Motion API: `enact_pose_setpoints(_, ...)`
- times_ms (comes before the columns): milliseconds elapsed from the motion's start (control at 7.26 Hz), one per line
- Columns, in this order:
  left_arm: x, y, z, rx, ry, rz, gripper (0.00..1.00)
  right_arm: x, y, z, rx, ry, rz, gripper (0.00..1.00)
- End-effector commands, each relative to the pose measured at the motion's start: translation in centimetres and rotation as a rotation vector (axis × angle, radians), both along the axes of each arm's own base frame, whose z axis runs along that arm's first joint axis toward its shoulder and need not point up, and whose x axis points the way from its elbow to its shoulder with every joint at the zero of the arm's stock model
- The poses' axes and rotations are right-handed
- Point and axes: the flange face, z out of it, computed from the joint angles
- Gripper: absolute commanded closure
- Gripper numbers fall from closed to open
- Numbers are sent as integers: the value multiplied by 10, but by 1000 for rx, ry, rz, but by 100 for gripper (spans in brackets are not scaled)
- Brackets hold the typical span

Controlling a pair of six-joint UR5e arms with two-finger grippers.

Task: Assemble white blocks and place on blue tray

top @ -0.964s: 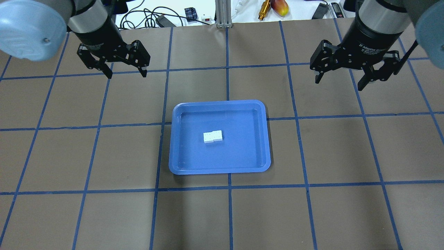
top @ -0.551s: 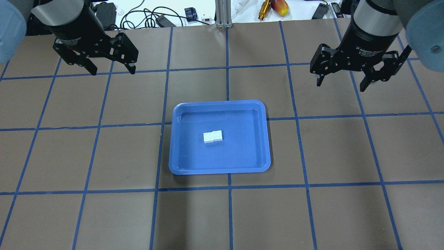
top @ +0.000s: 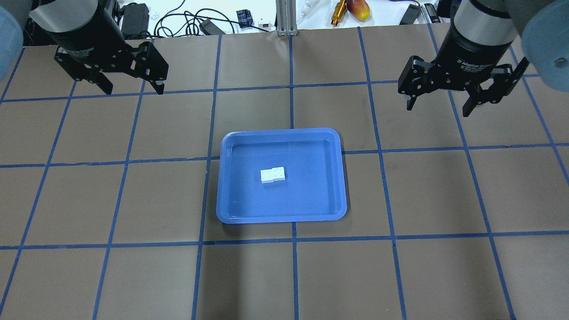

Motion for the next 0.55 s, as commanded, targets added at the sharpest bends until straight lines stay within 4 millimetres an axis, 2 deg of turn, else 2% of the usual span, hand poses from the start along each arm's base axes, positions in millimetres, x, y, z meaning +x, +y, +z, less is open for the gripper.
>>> enact_pose_setpoints(0,0,0,-1,1,-8,-1,0,0,0,1,-4,-3,-1,0)
enact_pose_setpoints(413,0,0,-1,3,-8,-1,0,3,2,4,-8,-41,6,0)
